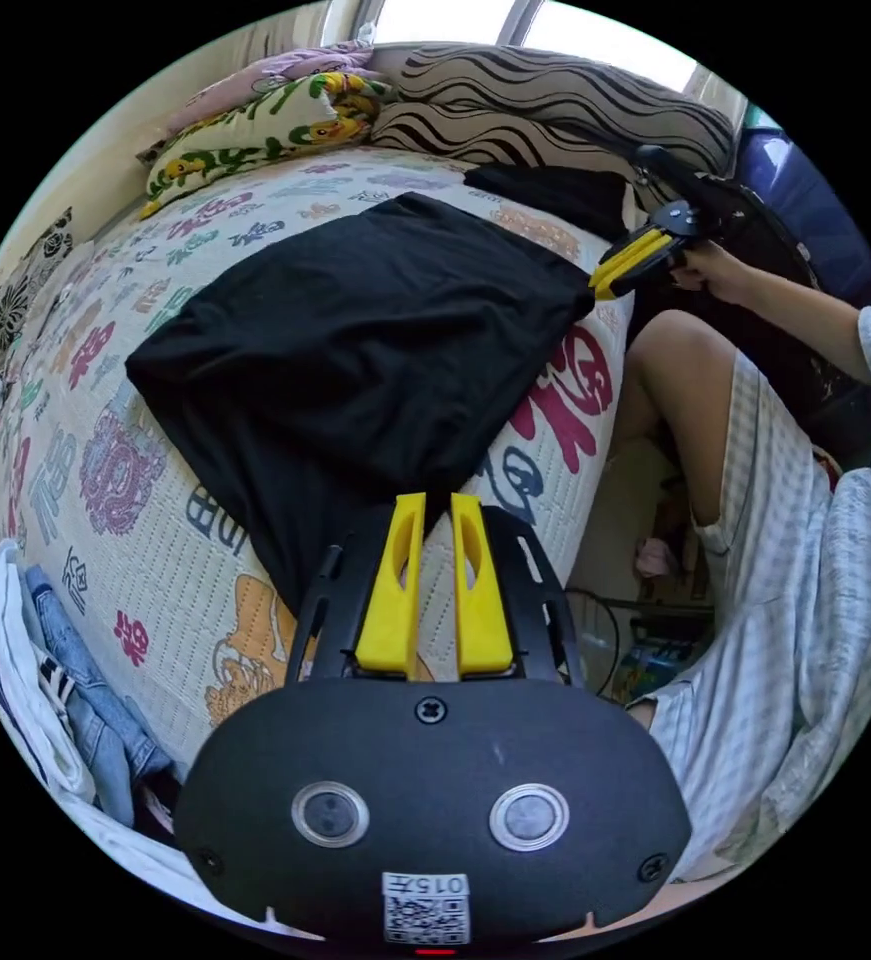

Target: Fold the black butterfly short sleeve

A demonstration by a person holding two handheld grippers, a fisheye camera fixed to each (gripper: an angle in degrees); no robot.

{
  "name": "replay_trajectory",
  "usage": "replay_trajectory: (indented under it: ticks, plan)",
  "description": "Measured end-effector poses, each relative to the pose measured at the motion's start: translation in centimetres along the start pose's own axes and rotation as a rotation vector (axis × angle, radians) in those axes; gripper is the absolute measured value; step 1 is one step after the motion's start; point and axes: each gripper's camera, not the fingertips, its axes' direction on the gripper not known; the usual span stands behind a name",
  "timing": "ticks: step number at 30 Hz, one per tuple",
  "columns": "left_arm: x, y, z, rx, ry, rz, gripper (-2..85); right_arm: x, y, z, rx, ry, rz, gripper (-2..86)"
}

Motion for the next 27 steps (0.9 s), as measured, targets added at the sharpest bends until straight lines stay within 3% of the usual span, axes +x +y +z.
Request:
replay_trajectory:
  ticks: [3, 6, 9, 12, 15, 17, 19, 23, 27]
  plan:
    - [-1.8, 0.1, -1.5, 0.113, 0.004, -0.095, 4.6, -0.6, -0.3, -1.0, 0.089, 0.084, -0.007, 4.9]
    - [-3.8, -0.7, -1.4, 0.207, 0.059, -0.198, 4.3, -1.0, -2.2, -0.4, 0.136, 0.040, -0.026, 4.8]
    - [-5.2, -2.3, 1.4, 0.100, 0.087, -0.237, 3.9, -0.7, -4.5, 1.9, 0.066, -0.050, -0.029, 3.5]
    - [-6.2, -2.6, 4.4, -0.072, 0.014, -0.242, 2.8, 0.4, -5.1, 5.9, -0.175, -0.040, -0.033, 1.1]
    - [-8.1, -2.4, 3.6, -0.083, -0.017, -0.252, 2.3, 3.2, -4.6, 4.7, -0.127, -0.178, 0.049, 0.6]
    - [-10.8, -2.0, 1.9, 0.018, -0.018, -0.340, 2.6, 6.6, -4.7, 2.5, -0.012, -0.206, 0.149, 3.1]
    - [-16.1, -1.5, 0.1, 0.190, 0.082, -0.530, 4.6, 9.5, -5.5, 1.1, 0.067, -0.206, 0.233, 6.1]
    - [-23.0, -2.7, 0.8, 0.242, 0.113, -0.726, 7.8, 15.4, -9.6, -0.2, 0.258, -0.303, 0.390, 9.3]
    - [-28.8, -4.1, 4.6, 0.276, 0.283, -0.870, 8.2, 18.9, -13.4, 1.6, 0.288, -0.404, 0.505, 9.9]
